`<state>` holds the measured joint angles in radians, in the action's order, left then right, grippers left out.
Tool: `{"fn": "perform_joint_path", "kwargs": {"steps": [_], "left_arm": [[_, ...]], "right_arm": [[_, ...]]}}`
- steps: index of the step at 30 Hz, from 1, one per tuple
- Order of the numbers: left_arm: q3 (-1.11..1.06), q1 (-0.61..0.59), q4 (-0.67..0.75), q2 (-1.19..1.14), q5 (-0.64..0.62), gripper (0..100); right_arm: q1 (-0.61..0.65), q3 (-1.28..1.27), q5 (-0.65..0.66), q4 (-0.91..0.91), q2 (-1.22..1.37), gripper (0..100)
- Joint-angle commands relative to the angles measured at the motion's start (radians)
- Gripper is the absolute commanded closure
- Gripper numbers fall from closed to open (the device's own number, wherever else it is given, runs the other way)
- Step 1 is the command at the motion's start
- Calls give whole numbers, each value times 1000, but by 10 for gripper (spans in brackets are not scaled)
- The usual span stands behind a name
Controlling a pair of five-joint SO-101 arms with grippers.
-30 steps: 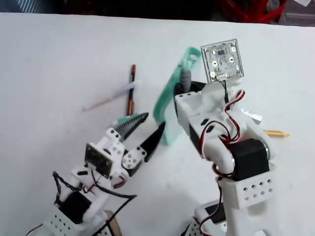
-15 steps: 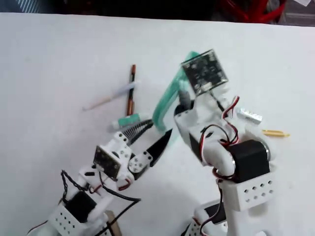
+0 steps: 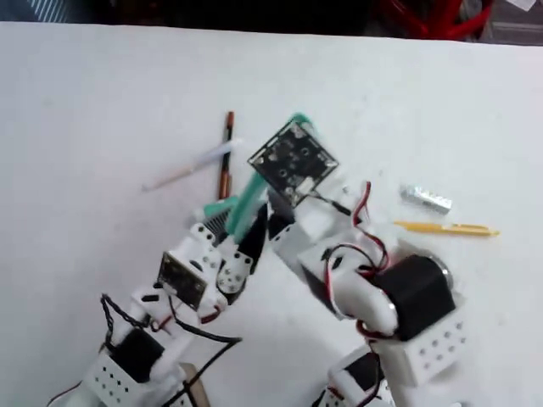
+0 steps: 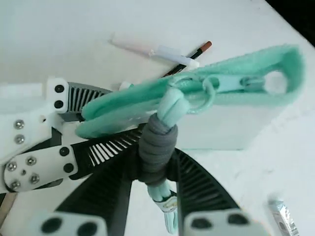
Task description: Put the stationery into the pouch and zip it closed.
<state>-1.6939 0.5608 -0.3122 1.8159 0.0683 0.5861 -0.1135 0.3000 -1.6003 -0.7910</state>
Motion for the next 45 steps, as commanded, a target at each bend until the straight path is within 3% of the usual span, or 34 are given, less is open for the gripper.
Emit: {"fn": "perform_joint_path", "kwargs": {"steps": [1,6,12,16,19,23,26,32,35,38,41,45], "left_arm": [[78,-18,-14,10,18,976],[241,-12,-241,10,12,976],[215,-12,-275,10,12,970],[175,-18,-295,10,9,821],[157,-18,-367,10,-66,736],[129,-18,-362,10,-44,751],[25,-18,-232,8,-12,779],[0,-19,-152,-8,91,916],[0,-36,-137,-7,157,979],[5,-70,-126,-7,166,976],[44,-71,-172,-5,167,977],[187,-45,-414,-5,166,977]], "right_arm": [[-105,120,3,2,2,981],[-222,114,2,33,4,981],[-243,-14,2,96,4,981],[-251,-74,3,131,4,981],[-288,-84,3,157,4,981],[-311,-84,3,159,4,981],[-309,-84,2,160,4,981],[-309,-84,2,136,4,981],[-269,-84,6,127,-4,981],[-213,-84,5,122,-4,981],[-193,-84,3,130,4,981],[-200,-86,11,154,4,981]]}}
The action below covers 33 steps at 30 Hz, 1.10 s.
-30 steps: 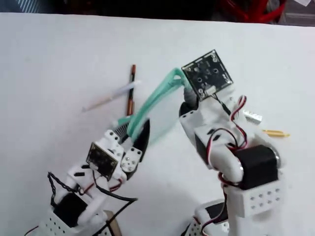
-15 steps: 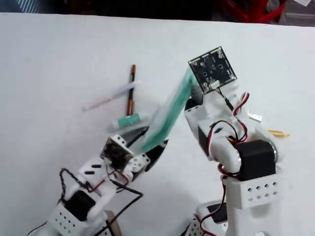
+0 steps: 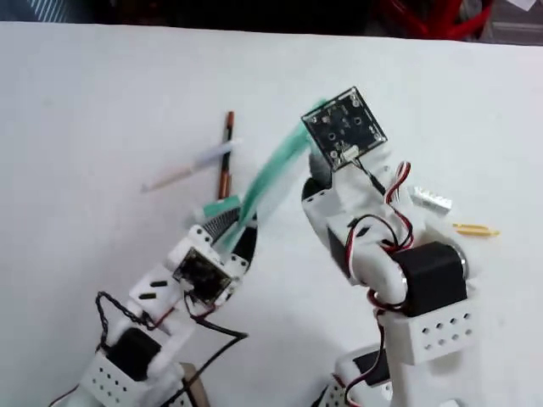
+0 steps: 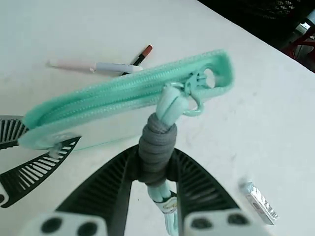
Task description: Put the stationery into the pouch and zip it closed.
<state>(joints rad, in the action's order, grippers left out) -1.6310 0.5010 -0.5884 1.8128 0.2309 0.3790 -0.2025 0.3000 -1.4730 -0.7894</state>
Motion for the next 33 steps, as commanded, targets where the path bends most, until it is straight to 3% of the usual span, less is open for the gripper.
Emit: {"fn": "perform_joint_path", "kwargs": {"steps": [1,4,11,18,25,28,33], "left_arm": [[150,36,-186,-2,3,977],[138,101,-207,-4,9,977],[-12,68,20,-4,11,977],[14,47,0,-4,6,977],[34,47,-21,-4,9,977],[34,45,-29,-4,9,978],[104,19,-109,-2,6,978]], "right_arm": [[1,3,11,28,2,981],[-13,3,11,48,2,981],[88,9,11,4,-7,981],[298,9,12,-127,-7,981],[400,11,41,-191,-7,981],[380,11,106,-191,-7,981],[236,12,101,-165,-7,981]]}}
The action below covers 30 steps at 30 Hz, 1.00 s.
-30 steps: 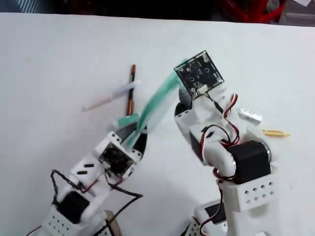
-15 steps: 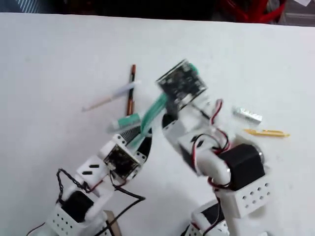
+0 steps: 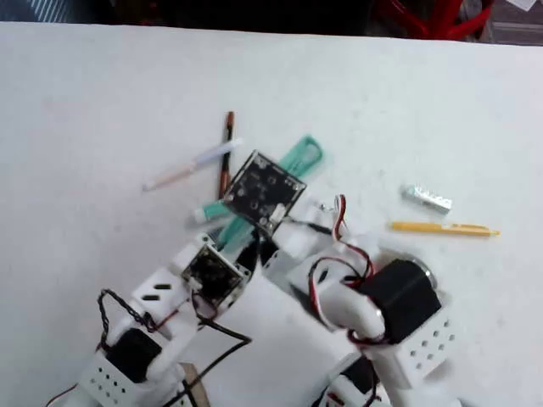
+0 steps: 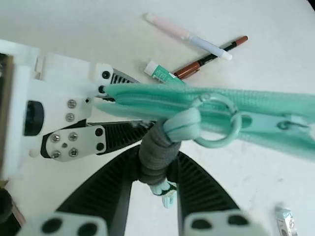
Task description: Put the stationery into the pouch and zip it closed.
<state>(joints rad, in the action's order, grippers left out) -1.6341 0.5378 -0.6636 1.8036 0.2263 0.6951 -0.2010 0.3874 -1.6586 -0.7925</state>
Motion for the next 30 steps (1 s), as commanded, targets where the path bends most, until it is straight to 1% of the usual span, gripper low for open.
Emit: {"fn": "perform_joint_path", "kwargs": {"steps": [1,3,6,8,13,18,21,23,26,28,30], "left_arm": [[126,-18,-58,7,9,978],[166,-10,-112,7,9,977],[213,-8,-173,7,9,977],[232,-2,-193,7,8,977],[239,88,-224,7,8,976],[241,87,-216,7,8,976],[239,87,-216,7,6,930],[238,85,-218,7,-48,880],[238,44,-213,7,-196,811],[238,12,-207,7,-273,759],[213,5,-172,7,-304,723]], "right_arm": [[-119,11,14,36,-4,981],[-185,11,-8,76,-4,981],[-245,11,-83,142,-2,981],[-249,11,-107,166,2,981],[-251,8,-114,188,5,981],[-277,2,-114,208,7,981],[-317,-5,-114,208,8,981],[-329,-21,-114,208,24,981],[-328,-57,-115,208,70,981],[-326,-64,-118,208,99,981],[-326,-61,-157,214,110,981]]}}
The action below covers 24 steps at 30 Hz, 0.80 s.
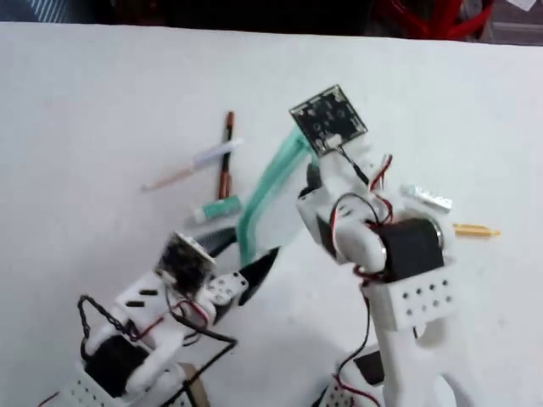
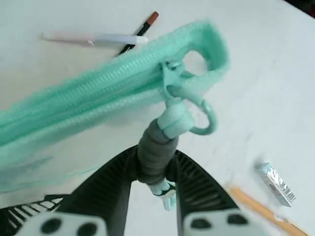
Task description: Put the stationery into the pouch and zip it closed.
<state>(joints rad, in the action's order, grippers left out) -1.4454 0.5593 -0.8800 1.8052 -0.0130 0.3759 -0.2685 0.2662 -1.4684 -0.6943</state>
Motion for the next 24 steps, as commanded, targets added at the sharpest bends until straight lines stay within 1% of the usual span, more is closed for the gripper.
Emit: {"fn": "perform_joint_path", "kwargs": {"steps": [1,3,5,7,9,10,12,17,21,22,24], "left_arm": [[2,-15,77,5,-63,722],[-68,-15,170,5,-61,742],[-140,-19,279,5,-51,788],[-186,-22,367,5,2,866],[-198,-15,408,5,63,958],[-196,-15,416,5,84,988],[-195,-15,427,5,97,963],[-192,-16,430,5,110,979],[-192,-13,422,5,221,980],[-192,-13,422,5,227,980],[-192,-13,420,5,227,980]], "right_arm": [[-7,6,-46,28,13,981],[2,6,-57,30,10,981],[19,2,-55,27,10,981],[27,0,-55,24,16,981],[28,-2,-55,24,21,981],[30,-2,-55,24,21,981],[30,-2,-55,28,21,981],[30,-2,-54,30,21,981],[31,5,-52,24,15,981],[44,6,-51,24,10,981],[94,6,0,12,8,981]]}}
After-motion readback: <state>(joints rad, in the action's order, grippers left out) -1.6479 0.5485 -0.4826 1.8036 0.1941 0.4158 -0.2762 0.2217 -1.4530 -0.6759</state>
